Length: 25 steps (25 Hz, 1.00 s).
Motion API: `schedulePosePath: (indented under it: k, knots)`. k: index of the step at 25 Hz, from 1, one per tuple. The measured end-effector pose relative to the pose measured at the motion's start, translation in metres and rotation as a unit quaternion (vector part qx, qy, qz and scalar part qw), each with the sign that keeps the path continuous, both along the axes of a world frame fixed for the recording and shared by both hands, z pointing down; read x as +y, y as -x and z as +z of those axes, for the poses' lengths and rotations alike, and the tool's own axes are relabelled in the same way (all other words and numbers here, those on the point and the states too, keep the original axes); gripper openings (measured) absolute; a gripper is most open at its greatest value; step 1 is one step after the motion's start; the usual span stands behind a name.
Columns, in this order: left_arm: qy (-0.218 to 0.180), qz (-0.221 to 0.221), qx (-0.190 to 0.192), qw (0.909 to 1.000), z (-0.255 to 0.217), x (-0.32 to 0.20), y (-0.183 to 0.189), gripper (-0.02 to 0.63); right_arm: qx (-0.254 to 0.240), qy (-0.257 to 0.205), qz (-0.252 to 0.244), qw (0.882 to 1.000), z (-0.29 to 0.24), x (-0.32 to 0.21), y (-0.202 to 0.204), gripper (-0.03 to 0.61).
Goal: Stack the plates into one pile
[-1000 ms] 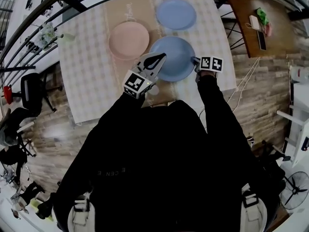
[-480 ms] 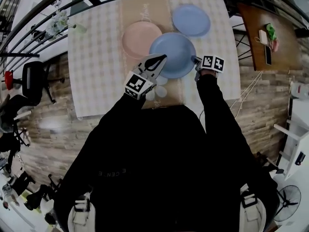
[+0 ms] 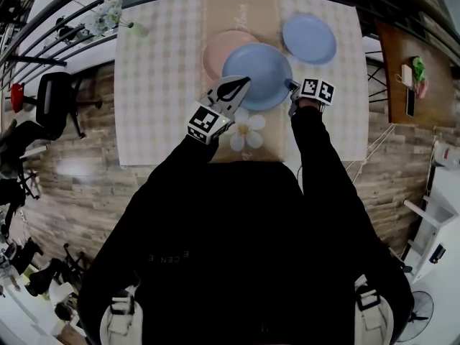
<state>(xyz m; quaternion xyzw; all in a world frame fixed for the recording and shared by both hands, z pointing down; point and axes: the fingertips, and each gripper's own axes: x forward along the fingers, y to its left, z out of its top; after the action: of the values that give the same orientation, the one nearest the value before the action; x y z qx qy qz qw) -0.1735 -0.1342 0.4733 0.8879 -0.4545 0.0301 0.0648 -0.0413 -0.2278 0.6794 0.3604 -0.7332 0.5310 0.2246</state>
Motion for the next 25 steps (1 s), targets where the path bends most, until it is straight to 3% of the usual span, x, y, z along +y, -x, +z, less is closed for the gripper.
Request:
schedulePosePath:
  k: [14,25]
  knots:
    - [0.019,-0.029,0.008,0.9994,0.018,-0.018,0.058,0.020,0.027,0.014,0.019,0.999,0.029,-0.033,0.056,0.028]
    - [0.034,-0.044,0.011,0.9984,0.028,-0.019,0.079,0.020,0.054,0.005,0.009,0.998,0.041,-0.052,0.089,0.037]
